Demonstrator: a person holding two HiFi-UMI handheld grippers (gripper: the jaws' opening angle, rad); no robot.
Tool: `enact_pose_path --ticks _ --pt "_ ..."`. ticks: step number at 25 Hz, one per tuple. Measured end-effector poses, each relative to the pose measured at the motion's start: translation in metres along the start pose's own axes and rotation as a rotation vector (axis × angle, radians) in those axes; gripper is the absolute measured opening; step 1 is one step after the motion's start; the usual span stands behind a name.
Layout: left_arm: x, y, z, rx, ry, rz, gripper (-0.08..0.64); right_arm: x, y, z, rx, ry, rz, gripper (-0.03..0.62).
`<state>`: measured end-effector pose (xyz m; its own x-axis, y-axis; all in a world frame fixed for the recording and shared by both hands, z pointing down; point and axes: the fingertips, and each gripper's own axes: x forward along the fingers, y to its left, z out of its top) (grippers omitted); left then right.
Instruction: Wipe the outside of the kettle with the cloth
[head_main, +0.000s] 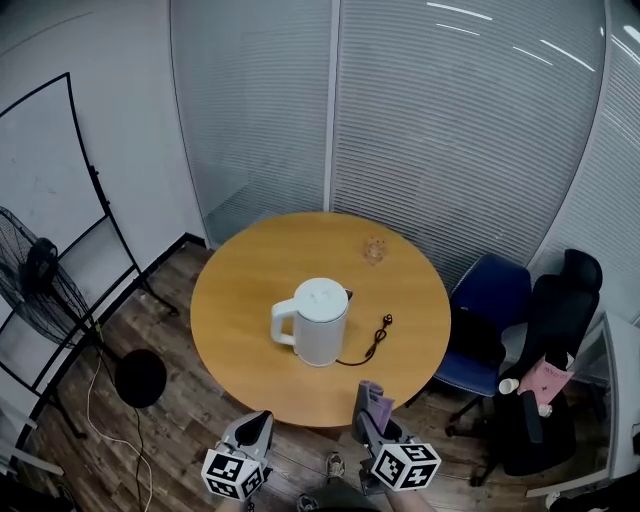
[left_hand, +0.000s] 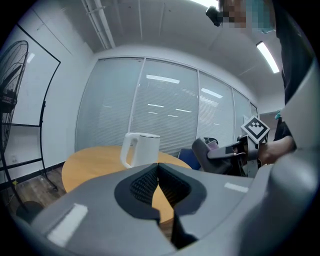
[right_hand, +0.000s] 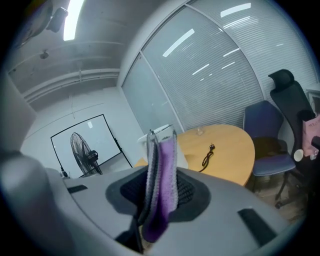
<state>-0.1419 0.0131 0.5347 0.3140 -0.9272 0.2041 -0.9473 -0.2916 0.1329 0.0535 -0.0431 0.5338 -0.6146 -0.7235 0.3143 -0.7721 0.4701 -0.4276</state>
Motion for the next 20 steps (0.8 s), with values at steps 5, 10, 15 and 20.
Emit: enact_pose_path --ticks 5,10,15,20 --pt "0.033 0.015 0.009 0.010 0.007 0.013 0.011 0.031 -0.019 0.013 0.014 0.010 0.008 0.101" --pt "0.070 0.032 0.022 0.021 0.004 0.037 0.012 0.064 -0.038 0.030 0.022 0.022 0.027 0.101" --pt "0.100 0.047 0.035 0.029 -0.014 0.073 0.012 0.090 -0.051 0.046 0.015 0.037 0.056 0.101" --pt "0.122 0.066 0.040 0.022 -0.024 0.097 0.012 0.106 -0.057 0.054 0.006 0.050 0.077 0.101"
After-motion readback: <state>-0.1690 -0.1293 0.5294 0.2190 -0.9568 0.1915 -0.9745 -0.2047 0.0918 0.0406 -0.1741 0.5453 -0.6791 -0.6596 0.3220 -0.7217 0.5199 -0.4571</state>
